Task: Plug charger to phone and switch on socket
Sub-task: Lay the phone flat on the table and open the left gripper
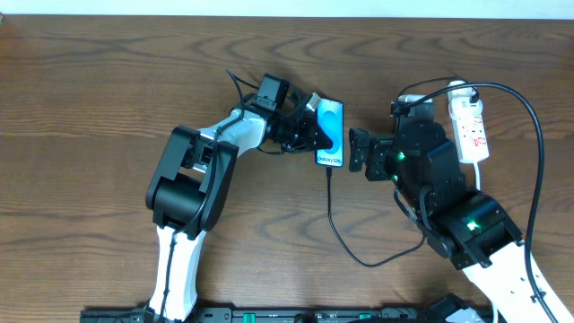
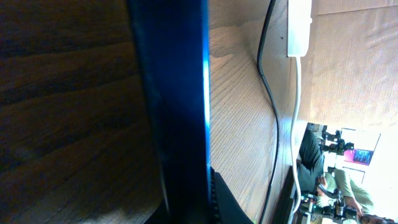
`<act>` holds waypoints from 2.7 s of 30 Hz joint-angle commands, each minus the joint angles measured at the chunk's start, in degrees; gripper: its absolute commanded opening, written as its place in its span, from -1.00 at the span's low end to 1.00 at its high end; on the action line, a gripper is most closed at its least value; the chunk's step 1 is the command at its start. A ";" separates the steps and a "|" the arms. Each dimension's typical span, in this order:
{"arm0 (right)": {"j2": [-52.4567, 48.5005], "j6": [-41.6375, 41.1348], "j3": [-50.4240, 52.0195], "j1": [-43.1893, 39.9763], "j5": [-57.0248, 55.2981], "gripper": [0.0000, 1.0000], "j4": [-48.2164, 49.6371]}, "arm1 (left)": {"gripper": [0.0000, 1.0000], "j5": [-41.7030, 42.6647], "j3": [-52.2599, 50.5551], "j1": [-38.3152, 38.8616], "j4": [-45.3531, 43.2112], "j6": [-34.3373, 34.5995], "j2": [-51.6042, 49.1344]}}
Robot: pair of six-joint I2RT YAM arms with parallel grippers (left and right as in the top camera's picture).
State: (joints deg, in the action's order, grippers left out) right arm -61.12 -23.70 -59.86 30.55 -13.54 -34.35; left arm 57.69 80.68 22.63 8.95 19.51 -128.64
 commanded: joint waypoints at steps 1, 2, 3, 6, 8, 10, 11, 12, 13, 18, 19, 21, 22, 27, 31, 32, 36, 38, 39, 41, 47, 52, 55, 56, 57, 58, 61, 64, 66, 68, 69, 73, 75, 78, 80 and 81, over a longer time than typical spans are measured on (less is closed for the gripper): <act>-0.02 -0.68 -0.98 -0.28 -0.72 0.99 -0.02 | -0.83 -1.66 -0.76 0.22 -0.04 -0.70 -0.09; -0.02 -0.68 -0.98 -0.28 -0.72 0.99 -0.02 | -0.83 -1.66 -0.76 0.22 -0.04 -0.63 -0.09; -0.02 -0.68 -0.98 -0.28 -0.72 0.98 0.00 | -0.74 -1.66 -0.76 0.22 -0.07 0.22 -0.09; -0.02 -0.68 -0.98 -0.28 -0.72 0.99 0.00 | -0.66 -1.66 -0.76 0.22 -0.07 1.40 -0.09; -0.02 -0.68 -0.98 -0.28 -0.72 0.99 0.00 | -0.66 -1.64 -0.74 0.22 -0.07 1.40 -0.09; -0.02 -0.68 -0.98 -0.28 -0.72 0.98 0.00 | -0.67 -1.64 -0.74 0.22 -0.07 1.40 -0.09; -0.02 -0.68 -0.98 -0.28 -0.72 0.99 0.00 | -0.66 -1.64 -0.76 0.22 -0.04 1.40 -0.09; -0.02 -0.68 -0.98 -0.28 -0.72 0.99 0.00 | -0.66 -1.64 -0.76 0.22 -0.04 1.40 -0.09; -0.02 -0.68 -0.98 -0.28 -0.72 0.98 0.00 | -0.66 -1.66 -0.74 0.22 -0.04 1.40 -0.09; -0.02 -0.68 -0.98 -0.28 -0.72 0.99 -0.20 | -0.58 -1.66 -0.76 0.22 -0.04 1.40 -0.09; -0.02 -0.68 -0.98 -0.28 -0.72 0.99 -0.33 | -0.57 -1.66 -0.76 0.22 -0.04 1.40 -0.09; -0.02 -0.68 -0.98 -0.28 -0.72 0.99 -0.52 | -0.46 -1.66 -0.74 0.22 -0.04 1.40 -0.09; -0.02 -0.68 -0.98 -0.28 -0.72 0.99 -0.61 | -0.43 -1.66 -0.74 0.22 -0.04 1.40 -0.09; -0.02 -0.68 -0.98 -0.28 -0.72 0.99 -1.09 | -0.30 -1.68 -0.76 0.22 -0.04 1.38 -0.09; -0.02 -0.68 -0.98 -0.28 -0.72 0.99 -1.11 | -0.23 -1.70 -0.76 0.22 -0.07 1.38 -0.09; -0.02 -0.68 -0.98 -0.28 -0.72 0.98 -1.16 | -0.21 -1.88 -0.76 0.22 -0.04 1.38 -0.09; -0.02 -0.68 -0.98 -0.28 -0.70 0.98 -1.25 | -0.16 -1.90 -0.76 0.22 -0.07 1.36 -0.09; -0.02 -0.70 -0.98 -0.28 -0.72 0.99 -1.25 | 0.04 -1.90 -0.74 0.22 -0.07 1.36 -0.09; -0.02 -0.68 -0.98 -0.28 -0.70 0.98 -1.25 | 0.10 -1.90 -0.74 0.22 -0.07 1.36 -0.09; -0.02 -0.68 -0.98 -0.28 -0.70 0.99 -1.29 | 0.24 -1.90 -0.74 0.22 -0.07 1.36 -0.09; -0.02 -0.68 -0.98 -0.28 -0.70 0.99 -1.51 | 0.47 -1.92 -0.74 0.22 -0.07 1.36 -0.09; -0.02 -0.70 -0.98 -0.28 -0.66 0.99 -3.48 | 0.67 -3.72 -0.74 0.20 1.11 1.36 -0.09; -0.04 -0.70 -0.98 -0.28 -0.31 0.99 -5.60 | 0.76 -6.58 -0.74 0.11 3.56 1.36 -0.09; -0.04 -0.70 -0.98 -0.28 0.07 0.99 -6.19 | 0.79 -7.63 -0.74 0.04 4.33 1.36 -0.09; -0.04 -0.70 -0.98 -0.28 0.61 0.99 -6.49 | 0.79 -8.41 -0.74 -0.02 4.90 1.36 -0.09; -0.04 -0.70 -0.98 -0.28 3.26 0.99 -7.08 | 0.85 -11.10 -0.74 -0.17 6.58 1.36 -0.09; -0.04 -0.70 -0.98 -0.28 4.94 0.98 -7.06 | 0.88 -12.85 -0.74 -0.35 7.76 1.36 -0.09; -0.09 -0.70 -0.98 -0.28 4.92 0.99 -7.04 | 0.88 -15.10 -0.74 -0.37 8.72 1.38 -0.09; -0.09 -0.70 -0.98 -0.28 4.92 0.99 -7.02 | 0.89 -16.44 -0.74 -0.37 9.31 1.38 -0.09; -0.09 -0.70 -0.98 -0.28 4.92 0.99 -6.97 | 0.88 -17.35 -0.74 -0.37 9.90 1.38 -0.09; -0.13 -0.70 -0.98 -0.28 4.90 0.98 -6.97 | 0.89 -18.21 -0.74 -0.37 10.29 1.36 -0.09; -0.68 -0.70 -0.98 -0.28 4.90 0.99 -6.62 | 0.89 -21.79 -0.74 -0.37 11.69 1.36 -0.09; -1.20 -0.70 -0.98 -0.28 4.92 0.99 -6.38 | 0.89 -22.86 -0.74 -0.37 11.85 1.36 -0.09; -2.01 -0.72 -0.98 -0.28 4.92 0.99 -5.88 | 0.90 -23.78 -0.74 -0.37 11.82 1.36 -0.09; -3.50 -0.70 -0.98 -0.28 4.92 0.98 -5.14 | 0.91 -28.26 -0.74 -0.37 12.00 1.36 -0.09; -3.74 -0.72 -0.98 -0.28 4.92 0.99 -5.09 | 0.90 -29.11 -0.74 -0.37 12.07 1.36 -0.09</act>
State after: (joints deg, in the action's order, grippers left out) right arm -63.75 -23.70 -59.86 30.55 -8.60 -39.62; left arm 44.56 82.56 22.98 19.29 21.21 -124.22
